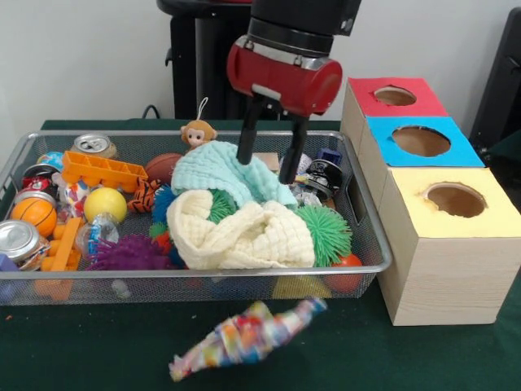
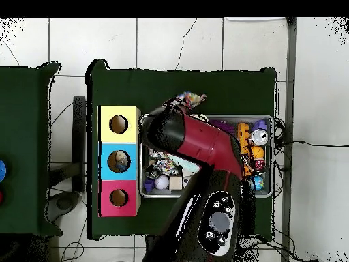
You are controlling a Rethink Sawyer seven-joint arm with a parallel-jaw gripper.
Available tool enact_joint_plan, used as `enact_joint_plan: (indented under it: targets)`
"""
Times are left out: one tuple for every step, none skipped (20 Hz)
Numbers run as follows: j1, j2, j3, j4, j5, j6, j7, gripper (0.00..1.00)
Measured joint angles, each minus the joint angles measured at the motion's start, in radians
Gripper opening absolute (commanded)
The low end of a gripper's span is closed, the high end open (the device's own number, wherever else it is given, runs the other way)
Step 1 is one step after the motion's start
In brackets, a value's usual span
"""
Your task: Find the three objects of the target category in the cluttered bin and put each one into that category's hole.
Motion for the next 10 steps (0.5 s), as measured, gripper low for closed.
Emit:
enact_joint_plan:
  targets:
    - [-0.006, 0.001, 0.000, 0.000, 0.000, -0.025, 0.000, 1.00]
    - [-0.012, 0.003, 0.000, 0.000, 0.000, -0.053, 0.000, 1.00]
    - [-0.018, 0.005, 0.000, 0.000, 0.000, -0.094, 0.000, 1.00]
    - [-0.020, 0.007, 0.000, 0.000, 0.000, -0.119, 0.000, 1.00]
    - [-0.020, 0.008, 0.000, 0.001, 0.000, -0.132, 0.000, 1.00]
    - [-0.020, 0.009, 0.000, 0.001, 0.000, -0.145, 0.000, 1.00]
    - [-0.019, 0.010, 0.000, 0.001, 0.000, -0.154, 0.000, 1.00]
    - [-0.018, 0.010, 0.000, 0.001, 0.000, -0.158, 0.000, 1.00]
    - [-0.016, 0.011, 0.000, 0.001, 0.000, -0.167, 0.000, 1.00]
    - [-0.013, 0.012, 0.000, 0.001, 0.000, -0.169, 0.000, 1.00]
